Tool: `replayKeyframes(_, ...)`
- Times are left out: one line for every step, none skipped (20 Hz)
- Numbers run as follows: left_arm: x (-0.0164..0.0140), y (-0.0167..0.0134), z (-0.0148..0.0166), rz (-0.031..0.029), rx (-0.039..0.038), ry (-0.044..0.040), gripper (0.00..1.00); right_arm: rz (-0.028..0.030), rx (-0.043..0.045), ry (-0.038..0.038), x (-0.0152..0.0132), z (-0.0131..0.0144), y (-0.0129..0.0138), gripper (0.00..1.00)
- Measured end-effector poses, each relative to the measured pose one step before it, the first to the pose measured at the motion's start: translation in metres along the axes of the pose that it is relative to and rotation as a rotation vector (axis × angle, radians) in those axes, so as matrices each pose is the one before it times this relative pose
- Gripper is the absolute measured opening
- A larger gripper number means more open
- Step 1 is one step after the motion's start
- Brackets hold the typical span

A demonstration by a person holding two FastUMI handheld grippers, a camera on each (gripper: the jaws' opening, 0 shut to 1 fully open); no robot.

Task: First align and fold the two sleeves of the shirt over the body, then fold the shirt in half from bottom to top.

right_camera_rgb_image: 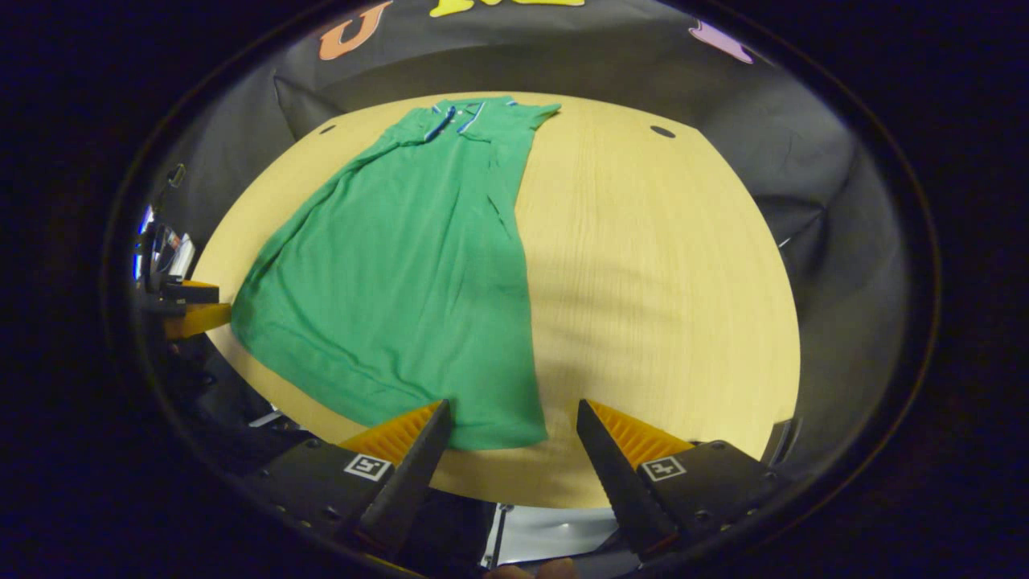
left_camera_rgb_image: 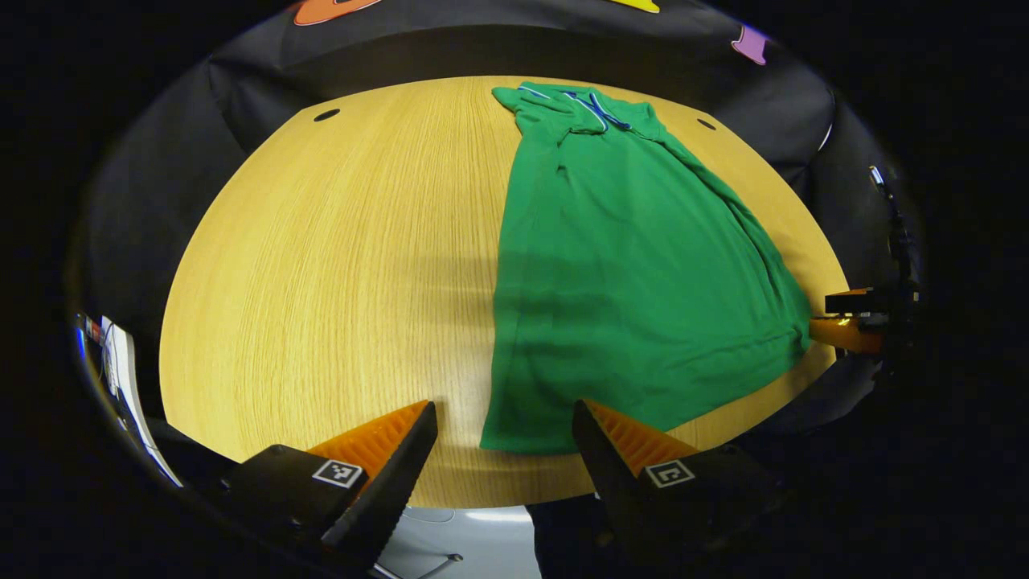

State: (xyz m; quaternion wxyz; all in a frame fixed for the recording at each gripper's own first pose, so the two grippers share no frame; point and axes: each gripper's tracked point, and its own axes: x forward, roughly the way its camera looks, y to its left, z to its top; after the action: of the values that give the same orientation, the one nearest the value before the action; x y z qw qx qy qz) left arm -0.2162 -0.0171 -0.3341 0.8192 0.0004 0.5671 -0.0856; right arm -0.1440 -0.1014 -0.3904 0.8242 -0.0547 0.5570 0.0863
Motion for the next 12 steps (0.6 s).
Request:
replayKeyframes(0.00132, -0.01111, -0.00438, -0.00040, 0.00553, 0.00449, 1.00, -0.00177, 0.00386, 0.01472, 0.00330, -0.00200, -0.00103, 0.96)
replayKeyframes(0.00193, -0.00893, -0.00402, 0.00016, 0.00557, 0.00280, 1.00, -0.00071, 0.00812, 0.01233, 0.00368, -0.00158, 0.00006, 0.96)
replayKeyframes(0.00236, -0.00822, -0.00518, -0.00025, 0.00156, 0.00711, 1.00, -0.00283, 0.00746, 0.01311, 0.00252, -0.00152, -0.00056, 0.96)
replayKeyframes(0.00026, -0.00704, -0.00249, 0.00347, 0.00001, 0.00611, 1.00, -0.00300, 0.00583, 0.01081, 0.00244, -0.00135, -0.00069, 0.96)
replayKeyframes(-0.00024, -0.00715, -0.00257, 0.00399, -0.00049, 0.00691, 1.00, 0.00430, 0.00356, 0.01477, 0.00092, -0.00209, 0.00030, 0.95)
replayKeyframes(-0.00326, 0.00088, 0.00012, 0.00202, -0.00103, 0.00746, 1.00, 0.00410, 0.00202, -0.00194, 0.00196, 0.00152, 0.00173, 0.96)
replayKeyframes(0.00152, 0.00080, -0.00360, -0.00540, -0.00042, 0.01146, 1.00, 0.00176, -0.00651, 0.00827, -0.00154, -0.00045, 0.00020, 0.96)
replayKeyframes(0.00576, 0.00132, -0.00230, -0.00338, -0.00095, 0.01356, 1.00, -0.00013, -0.00149, -0.00211, -0.00048, 0.00137, -0.00003, 0.92)
replayKeyframes(0.00367, 0.00109, -0.00144, -0.00104, -0.00441, 0.01340, 1.00, -0.00051, 0.00211, 0.00988, 0.00042, -0.00045, -0.00038, 0.96)
replayKeyframes(0.00233, 0.00666, 0.00282, 0.01393, -0.00080, 0.00104, 1.00, -0.00002, 0.00235, 0.00072, -0.00004, 0.00048, -0.00070, 0.94)
replayKeyframes(-0.00315, -0.00378, -0.00463, 0.00263, -0.00422, 0.00857, 1.00, 0.00043, -0.00528, 0.01057, -0.00004, -0.00205, -0.00053, 0.95)
replayKeyframes(0.00178, 0.00126, 0.00075, 0.00272, 0.00094, 0.00815, 1.00, 0.00179, -0.00449, -0.00052, -0.00092, 0.00163, 0.00008, 0.95)
